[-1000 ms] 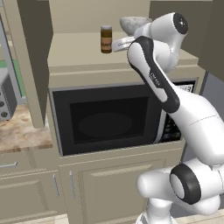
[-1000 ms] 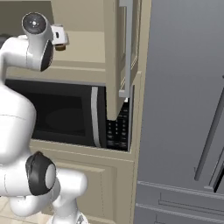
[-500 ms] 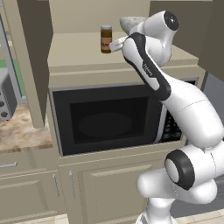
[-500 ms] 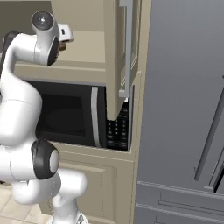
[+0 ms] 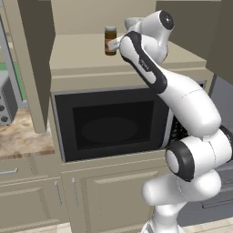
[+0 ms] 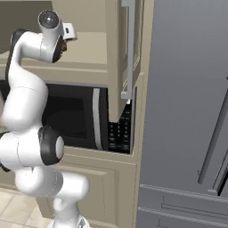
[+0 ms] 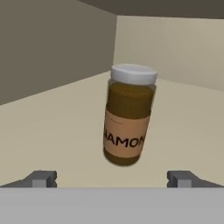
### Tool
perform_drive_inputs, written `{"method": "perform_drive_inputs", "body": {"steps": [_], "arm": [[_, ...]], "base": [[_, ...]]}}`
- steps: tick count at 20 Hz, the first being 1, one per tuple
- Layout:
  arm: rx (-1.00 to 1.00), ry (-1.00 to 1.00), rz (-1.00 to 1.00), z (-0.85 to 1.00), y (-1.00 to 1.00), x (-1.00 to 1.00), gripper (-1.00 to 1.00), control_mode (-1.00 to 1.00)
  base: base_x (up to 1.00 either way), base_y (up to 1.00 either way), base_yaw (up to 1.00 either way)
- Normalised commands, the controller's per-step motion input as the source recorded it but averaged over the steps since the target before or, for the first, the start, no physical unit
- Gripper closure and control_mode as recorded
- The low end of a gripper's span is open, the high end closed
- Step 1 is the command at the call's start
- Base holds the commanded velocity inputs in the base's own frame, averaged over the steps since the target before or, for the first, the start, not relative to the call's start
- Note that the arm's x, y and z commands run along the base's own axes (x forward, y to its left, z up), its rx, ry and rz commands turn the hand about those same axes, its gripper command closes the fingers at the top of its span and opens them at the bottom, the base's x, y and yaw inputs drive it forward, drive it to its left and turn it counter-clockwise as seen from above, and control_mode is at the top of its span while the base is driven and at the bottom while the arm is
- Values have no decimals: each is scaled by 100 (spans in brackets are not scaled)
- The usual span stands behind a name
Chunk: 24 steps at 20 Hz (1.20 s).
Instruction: Take the cinnamon bottle from the cabinet and place it on the dining table, next to the plate with the cupcake. Then take the chocolate from the dining counter and place it on the cupcake plate.
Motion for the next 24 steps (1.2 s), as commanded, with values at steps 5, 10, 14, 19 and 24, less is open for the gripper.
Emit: {"method": "perform_drive_inputs", "body": {"steps": [5,10,14,19,24], "arm": [[0,0,0,0,5,31,-100,-100],[6,0,0,0,10,24,-100,-100],[11,0,0,-4,11,27,-100,-100],[6,2,0,-3,2,17,-100,-100],[1,1,0,-4,1,15,-100,-100]], "base": [[0,0,0],[0,0,0],[0,0,0],[0,0,0],[0,0,0]]}}
